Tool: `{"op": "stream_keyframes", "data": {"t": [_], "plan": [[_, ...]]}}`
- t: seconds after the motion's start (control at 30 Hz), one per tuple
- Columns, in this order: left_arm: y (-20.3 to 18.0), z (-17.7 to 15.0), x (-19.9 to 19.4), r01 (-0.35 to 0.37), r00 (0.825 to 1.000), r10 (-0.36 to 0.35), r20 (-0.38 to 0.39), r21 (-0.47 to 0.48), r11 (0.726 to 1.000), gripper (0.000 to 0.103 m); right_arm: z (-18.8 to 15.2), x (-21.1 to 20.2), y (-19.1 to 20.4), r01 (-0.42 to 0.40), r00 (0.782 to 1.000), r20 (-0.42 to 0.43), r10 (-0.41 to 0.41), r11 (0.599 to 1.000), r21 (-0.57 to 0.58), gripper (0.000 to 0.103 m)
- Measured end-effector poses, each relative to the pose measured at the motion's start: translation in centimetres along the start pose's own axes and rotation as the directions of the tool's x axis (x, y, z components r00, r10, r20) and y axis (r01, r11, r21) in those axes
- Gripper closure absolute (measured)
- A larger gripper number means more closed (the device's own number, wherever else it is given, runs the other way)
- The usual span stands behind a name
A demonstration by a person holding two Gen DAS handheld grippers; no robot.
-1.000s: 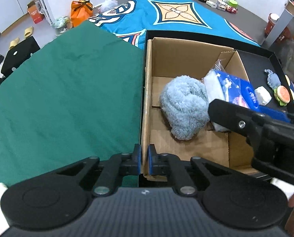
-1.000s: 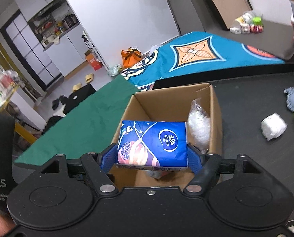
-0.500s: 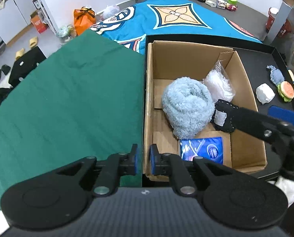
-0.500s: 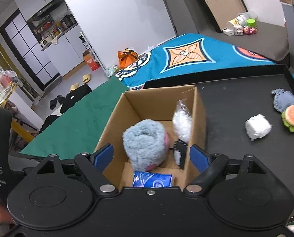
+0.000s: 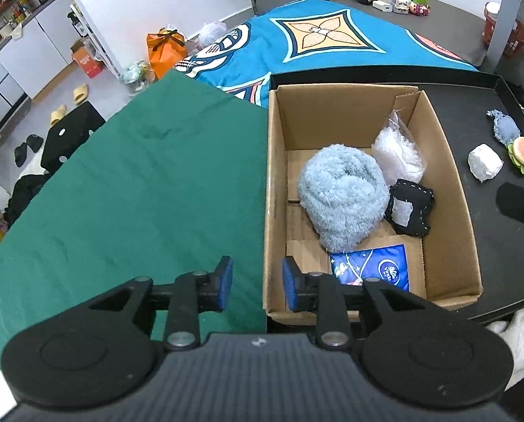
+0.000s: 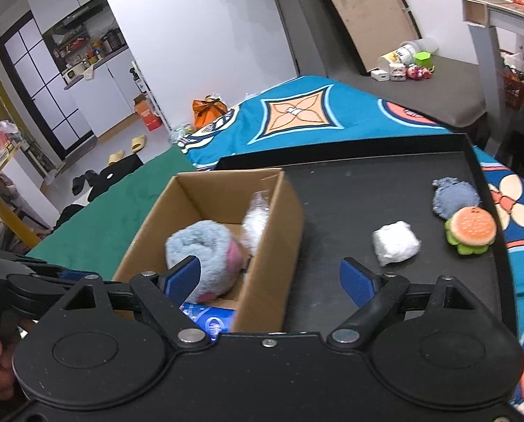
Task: Organize soft objects
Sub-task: 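Open the right gripper and withdraw it from the box, then move the right gripper to the burger plush and close on it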
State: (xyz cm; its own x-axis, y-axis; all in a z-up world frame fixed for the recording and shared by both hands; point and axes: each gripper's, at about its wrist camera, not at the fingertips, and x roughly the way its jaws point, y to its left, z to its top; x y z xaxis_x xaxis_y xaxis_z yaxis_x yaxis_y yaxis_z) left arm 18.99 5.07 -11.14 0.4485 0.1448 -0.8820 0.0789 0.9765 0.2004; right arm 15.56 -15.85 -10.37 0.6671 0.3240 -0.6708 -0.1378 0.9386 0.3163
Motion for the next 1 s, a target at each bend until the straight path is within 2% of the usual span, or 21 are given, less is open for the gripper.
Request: {"op": "stream_keyframes", "data": {"t": [0.4,0.7,0.9,1.0], "plan": [[-1.3,0.3,-0.9,-0.06,0.998,0.059,0.029,0.035,0.998,0.049,0.1,-0.4,-4.1,0.029,0.999,0.016,-0.029,1.0,-0.012,0.013],[-2.1,0.7,-1.3,-0.094,0.994,0.092,0.051,0.047,0.994,0.041,0.3,0.4,-7.2,0.067,0.998,0.007,-0.067,0.998,-0.007,0.013],[-2.8,1.0,-1.1,-0.116,0.993,0.113,0.046,0.064,0.991,0.039,0.8,1.1,-9.6,0.117,0.993,0.023,-0.117,0.993,-0.011,0.013],[-3.2,1.0,-1.2,-0.131,0.991,0.127,0.05,0.075,0.989,0.038,0.4,1.5,-10.2,0.198,0.978,0.085,-0.192,0.977,-0.075,0.013]]}}
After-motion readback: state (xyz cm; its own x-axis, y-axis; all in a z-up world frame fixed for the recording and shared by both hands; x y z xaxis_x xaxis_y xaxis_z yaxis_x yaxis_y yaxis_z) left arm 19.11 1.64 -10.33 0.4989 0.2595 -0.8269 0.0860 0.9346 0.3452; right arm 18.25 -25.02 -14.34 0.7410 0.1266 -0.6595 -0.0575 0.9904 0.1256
